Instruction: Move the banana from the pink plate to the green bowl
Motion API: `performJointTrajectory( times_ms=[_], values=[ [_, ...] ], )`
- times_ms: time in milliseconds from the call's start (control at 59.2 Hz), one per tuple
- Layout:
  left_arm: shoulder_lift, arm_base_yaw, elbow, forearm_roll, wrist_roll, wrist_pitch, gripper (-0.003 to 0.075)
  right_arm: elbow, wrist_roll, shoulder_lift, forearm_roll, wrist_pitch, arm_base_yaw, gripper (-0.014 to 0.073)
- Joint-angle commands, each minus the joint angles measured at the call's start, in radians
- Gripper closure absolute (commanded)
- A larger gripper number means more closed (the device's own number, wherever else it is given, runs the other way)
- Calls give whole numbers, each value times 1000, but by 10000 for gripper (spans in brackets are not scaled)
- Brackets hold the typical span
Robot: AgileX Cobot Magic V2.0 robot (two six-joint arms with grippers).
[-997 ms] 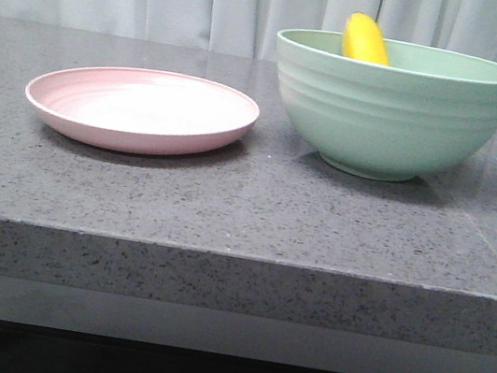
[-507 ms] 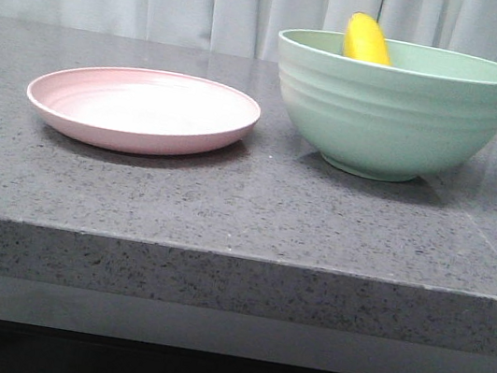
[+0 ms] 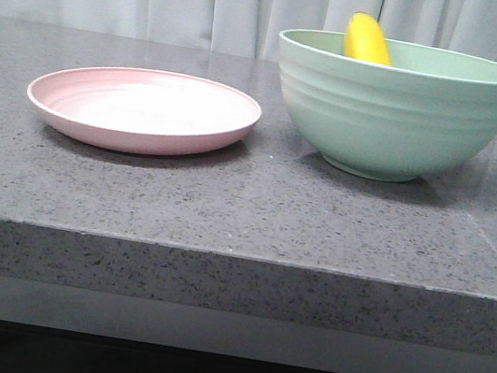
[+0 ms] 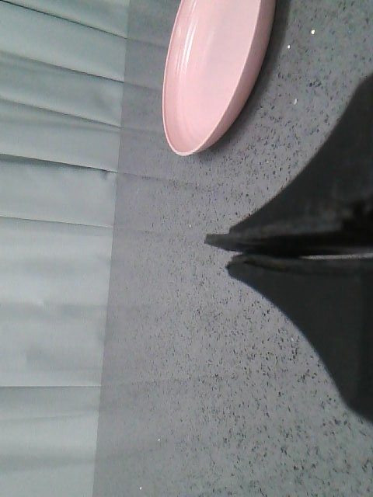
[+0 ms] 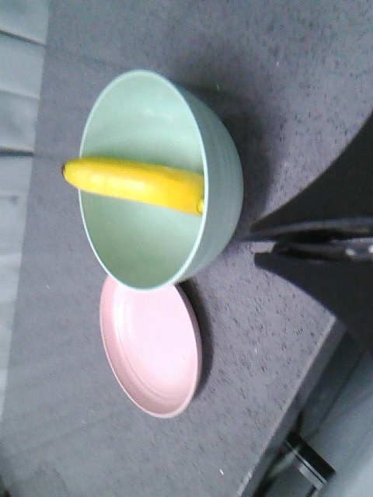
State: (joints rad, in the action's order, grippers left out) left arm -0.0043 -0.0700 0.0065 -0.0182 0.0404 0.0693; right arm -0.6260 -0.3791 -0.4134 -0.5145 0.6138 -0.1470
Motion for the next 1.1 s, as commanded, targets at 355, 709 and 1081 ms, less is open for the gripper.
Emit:
performJointTrajectory(
  times_ms=[355,709,1081],
  values=[
    [-22,-6,5,-3,8,-78,741,224,17,147,58,-413,65,662],
    [-22,-6,5,-3,8,-78,741,445,538,369,507,-530,128,662],
    [-22,-6,5,-3,8,-78,741,637,537,448,506,-642,124,662]
  ],
)
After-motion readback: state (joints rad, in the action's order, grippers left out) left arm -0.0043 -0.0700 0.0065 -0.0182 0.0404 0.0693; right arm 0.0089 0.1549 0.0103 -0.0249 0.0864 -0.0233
